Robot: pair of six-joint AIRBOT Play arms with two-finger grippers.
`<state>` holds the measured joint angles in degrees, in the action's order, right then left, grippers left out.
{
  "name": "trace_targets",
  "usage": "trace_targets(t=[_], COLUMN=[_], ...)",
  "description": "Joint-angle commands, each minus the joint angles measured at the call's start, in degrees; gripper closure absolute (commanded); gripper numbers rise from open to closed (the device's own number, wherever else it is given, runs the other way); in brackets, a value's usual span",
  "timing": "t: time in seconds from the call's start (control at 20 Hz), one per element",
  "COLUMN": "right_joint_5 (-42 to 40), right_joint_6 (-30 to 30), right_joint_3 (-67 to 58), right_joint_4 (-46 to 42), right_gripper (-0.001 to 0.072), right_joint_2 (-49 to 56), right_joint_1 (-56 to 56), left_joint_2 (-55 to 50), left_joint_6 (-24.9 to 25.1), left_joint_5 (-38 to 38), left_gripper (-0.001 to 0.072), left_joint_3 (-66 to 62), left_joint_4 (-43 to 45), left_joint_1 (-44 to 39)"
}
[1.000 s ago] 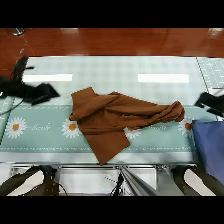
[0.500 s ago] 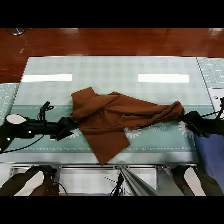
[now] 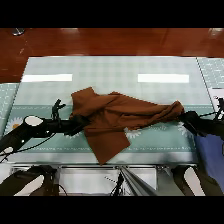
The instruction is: Fold the shirts.
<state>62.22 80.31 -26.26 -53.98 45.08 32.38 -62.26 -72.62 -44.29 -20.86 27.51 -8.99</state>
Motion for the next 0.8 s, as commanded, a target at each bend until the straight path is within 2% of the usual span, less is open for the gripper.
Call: trace_targets(t=[0.0,0.05,0.15,0.3,0.65,0.75], right_joint_5=[-1.3,-2.1,-3.6,-6.1,-7.5,-8.2], right_joint_6=[-0.2,-0.3,-0.5,-1.7,-9.0,-9.3], right_joint_3=[0.1,0.0,0.0,0.0,-3.9,-6.5], right_joint_4=[0.3,0.3,0.4,3.5,17.2,17.9], right_gripper=[0.0092,0.0092,0.0092,0.0092,0.0092,0.0092], right_joint_2=[0.0,0.0,0.0,1.4,17.8,21.9], right_joint_1=[0.0,0.0,0.0,0.0,-0.5,-3.9], left_joint_2=[-2.5,-2.7,-2.7,-2.7,-2.7,-2.7], left_joint_6=[0.2,0.7,3.3,3.6,3.6,3.6], left_joint_5=[1.6,0.7,-0.9,-1.4,-1.4,-1.4], left_gripper=[0.0529,0.068,0.0683,0.0683,0.0684,0.0684], left_joint_3=[-2.2,-2.9,-4.2,-5.4,-5.6,-5.6], left_joint_4=[-0.5,-0.5,-0.5,-0.5,-0.5,-0.5], left_joint_1=[-4.0,-4.0,-3.9,-3.8,-3.8,-3.8])
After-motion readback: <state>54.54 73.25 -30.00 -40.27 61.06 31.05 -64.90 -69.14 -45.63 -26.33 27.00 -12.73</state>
